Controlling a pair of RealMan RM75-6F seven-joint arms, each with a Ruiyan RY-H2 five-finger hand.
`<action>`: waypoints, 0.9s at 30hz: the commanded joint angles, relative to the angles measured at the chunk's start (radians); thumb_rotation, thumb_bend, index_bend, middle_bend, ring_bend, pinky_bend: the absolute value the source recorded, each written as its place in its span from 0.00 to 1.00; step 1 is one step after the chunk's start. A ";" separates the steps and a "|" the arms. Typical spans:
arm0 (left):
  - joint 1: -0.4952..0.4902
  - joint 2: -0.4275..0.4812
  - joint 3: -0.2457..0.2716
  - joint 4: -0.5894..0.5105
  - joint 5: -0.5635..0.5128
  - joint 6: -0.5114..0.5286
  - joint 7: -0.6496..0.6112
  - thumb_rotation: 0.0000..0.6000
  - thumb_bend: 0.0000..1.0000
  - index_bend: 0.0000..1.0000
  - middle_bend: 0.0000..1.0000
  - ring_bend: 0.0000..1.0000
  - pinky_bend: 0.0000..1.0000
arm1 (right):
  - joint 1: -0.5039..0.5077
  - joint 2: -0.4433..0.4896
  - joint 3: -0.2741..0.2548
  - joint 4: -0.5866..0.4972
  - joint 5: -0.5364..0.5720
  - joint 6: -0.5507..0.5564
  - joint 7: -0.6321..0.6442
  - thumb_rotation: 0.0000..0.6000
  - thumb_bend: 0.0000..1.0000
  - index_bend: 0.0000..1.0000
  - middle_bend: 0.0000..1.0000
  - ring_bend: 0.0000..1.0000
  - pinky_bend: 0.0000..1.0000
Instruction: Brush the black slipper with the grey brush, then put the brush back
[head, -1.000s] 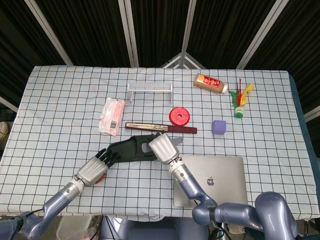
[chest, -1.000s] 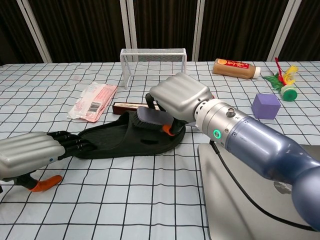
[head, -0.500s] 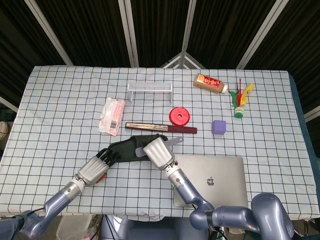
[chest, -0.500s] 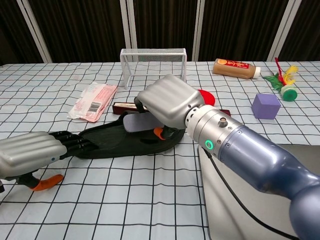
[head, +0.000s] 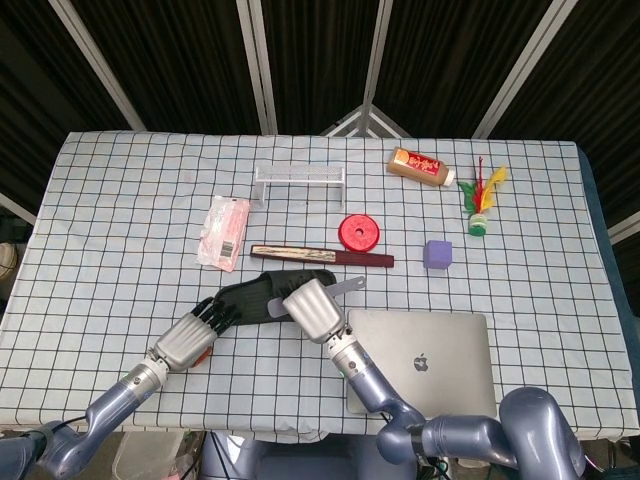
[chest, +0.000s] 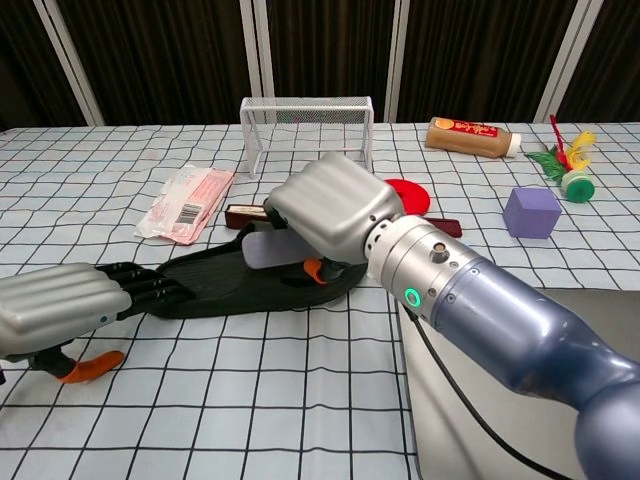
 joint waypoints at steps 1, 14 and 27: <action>0.000 0.000 0.002 -0.001 0.002 0.001 -0.001 1.00 0.61 0.00 0.04 0.03 0.00 | -0.001 -0.001 0.006 0.016 0.008 -0.007 0.005 1.00 0.81 0.73 0.69 0.50 0.49; 0.013 0.006 0.021 -0.006 0.025 0.027 -0.002 1.00 0.61 0.00 0.04 0.03 0.00 | -0.002 -0.006 0.023 0.080 0.037 -0.028 0.008 1.00 0.81 0.73 0.69 0.50 0.49; 0.024 0.057 0.027 -0.046 0.069 0.087 -0.041 1.00 0.61 0.00 0.03 0.03 0.00 | -0.022 0.039 0.028 0.034 0.005 0.042 -0.024 1.00 0.81 0.73 0.69 0.50 0.49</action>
